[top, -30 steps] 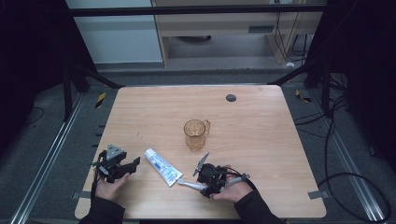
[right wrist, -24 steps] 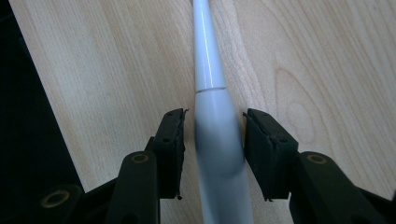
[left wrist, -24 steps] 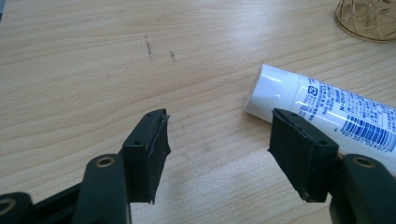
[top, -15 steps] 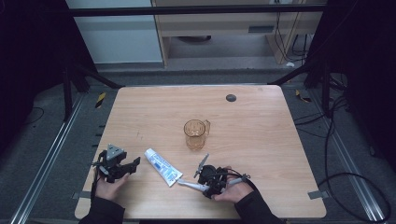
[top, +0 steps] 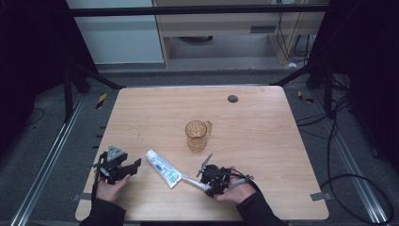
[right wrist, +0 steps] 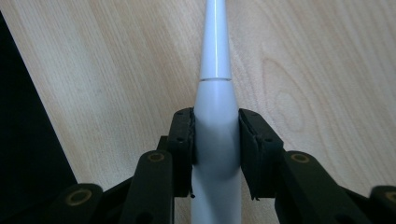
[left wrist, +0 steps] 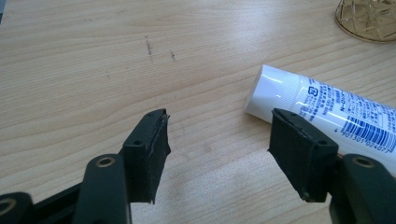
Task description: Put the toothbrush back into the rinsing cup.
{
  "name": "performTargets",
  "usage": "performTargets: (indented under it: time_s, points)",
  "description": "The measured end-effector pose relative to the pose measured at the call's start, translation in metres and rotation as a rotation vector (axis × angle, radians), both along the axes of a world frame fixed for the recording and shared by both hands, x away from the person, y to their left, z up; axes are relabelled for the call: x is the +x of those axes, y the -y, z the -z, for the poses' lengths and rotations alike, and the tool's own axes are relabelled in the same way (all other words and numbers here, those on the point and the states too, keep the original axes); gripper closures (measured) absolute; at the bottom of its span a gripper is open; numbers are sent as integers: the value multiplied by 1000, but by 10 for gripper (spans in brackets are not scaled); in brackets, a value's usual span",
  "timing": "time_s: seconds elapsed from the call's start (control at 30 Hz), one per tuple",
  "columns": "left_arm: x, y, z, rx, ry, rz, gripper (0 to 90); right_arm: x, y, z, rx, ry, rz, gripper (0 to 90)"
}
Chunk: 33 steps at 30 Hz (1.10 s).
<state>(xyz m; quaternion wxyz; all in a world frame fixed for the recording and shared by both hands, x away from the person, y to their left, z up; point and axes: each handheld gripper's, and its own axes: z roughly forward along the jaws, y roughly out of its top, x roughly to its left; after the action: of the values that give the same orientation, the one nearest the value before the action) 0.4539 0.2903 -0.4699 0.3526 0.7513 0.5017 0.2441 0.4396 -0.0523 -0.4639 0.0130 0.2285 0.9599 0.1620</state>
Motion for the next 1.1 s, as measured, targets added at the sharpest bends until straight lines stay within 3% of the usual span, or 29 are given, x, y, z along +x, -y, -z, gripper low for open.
performTargets:
  time_s: [0.8, 1.0, 1.03, 1.1]
  points:
    - [0, 0, 0, 0, -1, -1, 370, 5, 25, -35, 185, 103, 130, 676]
    - [0, -1, 0, 1, 1, -3, 370, 7, 32, -42, 241, 155, 161, 675]
    - [0, -1, 0, 1, 2, -4, 370, 8, 36, -46, 288, 183, 187, 675]
    - [0, -1, 0, 1, 1, -5, 369, 9, 39, -50, 325, 203, 214, 675]
